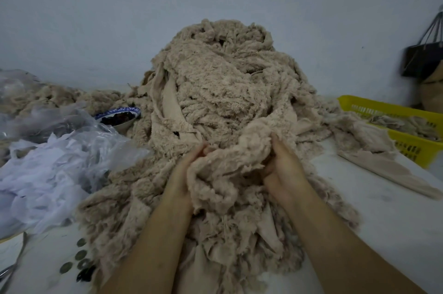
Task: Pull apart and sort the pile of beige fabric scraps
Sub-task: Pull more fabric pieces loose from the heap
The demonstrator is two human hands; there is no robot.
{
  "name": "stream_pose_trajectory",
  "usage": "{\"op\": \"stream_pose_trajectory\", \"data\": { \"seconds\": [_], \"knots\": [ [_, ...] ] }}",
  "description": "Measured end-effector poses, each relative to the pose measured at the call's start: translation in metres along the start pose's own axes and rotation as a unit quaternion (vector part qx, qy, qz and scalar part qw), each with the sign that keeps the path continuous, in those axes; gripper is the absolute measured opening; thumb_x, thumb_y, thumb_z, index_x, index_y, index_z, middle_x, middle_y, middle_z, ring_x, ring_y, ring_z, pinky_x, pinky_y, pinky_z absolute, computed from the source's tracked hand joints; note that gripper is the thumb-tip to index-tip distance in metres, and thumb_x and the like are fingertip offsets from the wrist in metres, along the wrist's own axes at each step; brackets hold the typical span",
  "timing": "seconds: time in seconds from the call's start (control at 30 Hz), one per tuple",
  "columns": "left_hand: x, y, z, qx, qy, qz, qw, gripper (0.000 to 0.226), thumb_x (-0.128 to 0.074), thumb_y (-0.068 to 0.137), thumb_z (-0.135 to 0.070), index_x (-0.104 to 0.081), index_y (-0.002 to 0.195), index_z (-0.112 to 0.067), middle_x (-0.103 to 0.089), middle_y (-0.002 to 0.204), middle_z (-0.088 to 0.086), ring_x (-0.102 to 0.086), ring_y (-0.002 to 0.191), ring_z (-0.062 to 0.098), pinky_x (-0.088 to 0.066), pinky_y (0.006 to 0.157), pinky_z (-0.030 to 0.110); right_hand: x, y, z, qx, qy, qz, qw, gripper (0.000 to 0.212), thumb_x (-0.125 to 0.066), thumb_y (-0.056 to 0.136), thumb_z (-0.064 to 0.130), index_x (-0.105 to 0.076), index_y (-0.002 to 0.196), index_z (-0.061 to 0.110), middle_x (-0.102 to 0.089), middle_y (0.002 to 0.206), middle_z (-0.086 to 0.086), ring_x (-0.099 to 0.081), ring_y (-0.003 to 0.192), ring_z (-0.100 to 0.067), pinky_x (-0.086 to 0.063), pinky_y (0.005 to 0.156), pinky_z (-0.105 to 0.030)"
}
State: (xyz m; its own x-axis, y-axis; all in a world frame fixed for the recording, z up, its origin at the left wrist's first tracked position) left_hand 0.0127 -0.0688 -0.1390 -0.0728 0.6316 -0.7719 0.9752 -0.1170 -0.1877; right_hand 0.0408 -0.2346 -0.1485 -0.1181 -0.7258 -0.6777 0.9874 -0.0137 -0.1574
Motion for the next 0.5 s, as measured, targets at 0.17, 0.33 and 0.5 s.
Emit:
{"op": "stream_pose_trajectory", "data": {
  "seconds": [0.17,0.33,0.5],
  "knots": [
    [0.004,-0.019,-0.040,-0.326,0.284,-0.197,0.880,0.017,-0.052,0.100,-0.025,-0.062,0.087,-0.023,-0.063,0.084,-0.007,-0.060,0.072,0.002,-0.048,0.061,0.017,0.011,0.000,0.013,0.112,-0.215,-0.085,0.966,0.020,-0.050,0.102,0.028,-0.057,0.093,0.012,-0.067,0.097,-0.017,-0.066,0.085,-0.031,-0.057,0.078,-0.043],
    [-0.066,-0.045,0.007,-0.503,0.690,0.066,0.516,0.029,-0.054,0.090,-0.052,-0.061,0.083,-0.025,-0.053,0.081,-0.015,-0.048,0.076,0.002,-0.040,0.064,0.016,0.011,-0.005,0.028,0.213,-0.276,-0.112,0.930,0.029,-0.058,0.098,0.036,-0.040,0.080,0.021,-0.038,0.064,0.006,-0.034,0.048,-0.006,-0.033,0.048,-0.025],
    [-0.047,-0.021,0.029,-0.353,0.774,0.072,0.521,0.016,-0.058,0.097,-0.033,-0.070,0.100,-0.021,-0.063,0.097,-0.008,-0.055,0.091,0.006,-0.048,0.081,0.027,0.021,0.001,0.031,0.175,-0.180,-0.138,0.958,0.024,-0.055,0.101,0.035,-0.046,0.084,0.020,-0.054,0.076,-0.004,-0.052,0.068,-0.017,-0.045,0.062,-0.033]
  ]
}}
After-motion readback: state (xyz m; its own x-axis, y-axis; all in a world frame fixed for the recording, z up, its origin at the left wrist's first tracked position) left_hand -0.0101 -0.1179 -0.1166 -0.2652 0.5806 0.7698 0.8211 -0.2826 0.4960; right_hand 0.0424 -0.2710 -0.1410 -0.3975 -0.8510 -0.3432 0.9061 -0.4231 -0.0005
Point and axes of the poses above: each hand's wrist, its own y-axis towards the middle knuckle, its own x-axis out of the back of the hand, z = x × y, the point moved 6 cm from there along y, towards the middle knuckle
